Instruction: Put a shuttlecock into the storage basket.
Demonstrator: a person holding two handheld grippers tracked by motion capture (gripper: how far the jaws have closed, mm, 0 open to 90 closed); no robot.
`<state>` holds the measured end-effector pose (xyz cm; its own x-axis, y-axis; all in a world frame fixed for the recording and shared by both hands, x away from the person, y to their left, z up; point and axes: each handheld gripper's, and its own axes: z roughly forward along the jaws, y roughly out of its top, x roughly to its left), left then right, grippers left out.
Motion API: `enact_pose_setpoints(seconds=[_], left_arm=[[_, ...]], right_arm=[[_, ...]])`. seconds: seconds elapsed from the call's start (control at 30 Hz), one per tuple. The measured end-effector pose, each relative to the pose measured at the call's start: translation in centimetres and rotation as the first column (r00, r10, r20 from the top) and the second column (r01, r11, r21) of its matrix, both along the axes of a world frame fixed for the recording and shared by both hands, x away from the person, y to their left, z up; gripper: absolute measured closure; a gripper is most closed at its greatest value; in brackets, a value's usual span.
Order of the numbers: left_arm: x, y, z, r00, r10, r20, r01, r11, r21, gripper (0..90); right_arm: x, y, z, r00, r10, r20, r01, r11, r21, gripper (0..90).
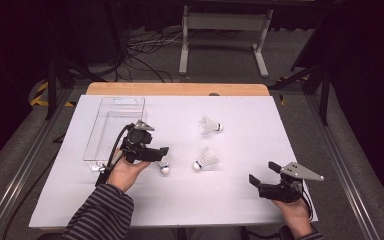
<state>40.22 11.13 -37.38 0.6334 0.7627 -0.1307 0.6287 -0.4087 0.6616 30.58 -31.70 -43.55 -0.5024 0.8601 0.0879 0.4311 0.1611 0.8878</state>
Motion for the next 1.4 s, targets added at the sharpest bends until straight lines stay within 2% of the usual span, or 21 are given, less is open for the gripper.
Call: enact_pose_setpoints(seconds=[0.17,0.33,0.67,1.07,1.4], left_arm=[[0.5,-0.3,0.0,0.9998,0.001,-0.021,0.000,0.9998,0.018,28.9],[1.0,-0.6,-0.2,0.9991,-0.002,-0.043,0.004,0.9984,0.057,28.5],[1.7,-1.3,-0.7,0.9971,-0.009,-0.075,0.017,0.9942,0.106,30.5],[2.4,-1.9,-1.3,0.9921,-0.004,-0.125,0.019,0.9921,0.124,36.8],[2.6,-2.1,-1.6,0.9895,-0.003,-0.145,0.023,0.9903,0.137,44.2]], right_arm=[[0.0,0.0,0.0,1.0000,0.006,-0.001,-0.006,1.000,0.000,9.5],[0.0,0.1,0.0,1.0000,0.006,-0.002,-0.006,1.000,0.001,9.6],[0.0,0.1,0.0,1.0000,0.009,-0.001,-0.009,1.000,-0.001,9.6],[0.0,0.1,0.0,1.0000,0.008,-0.004,-0.008,1.000,-0.003,9.5],[0.0,0.1,0.0,1.0000,0.007,-0.005,-0.007,1.000,0.000,9.5]])
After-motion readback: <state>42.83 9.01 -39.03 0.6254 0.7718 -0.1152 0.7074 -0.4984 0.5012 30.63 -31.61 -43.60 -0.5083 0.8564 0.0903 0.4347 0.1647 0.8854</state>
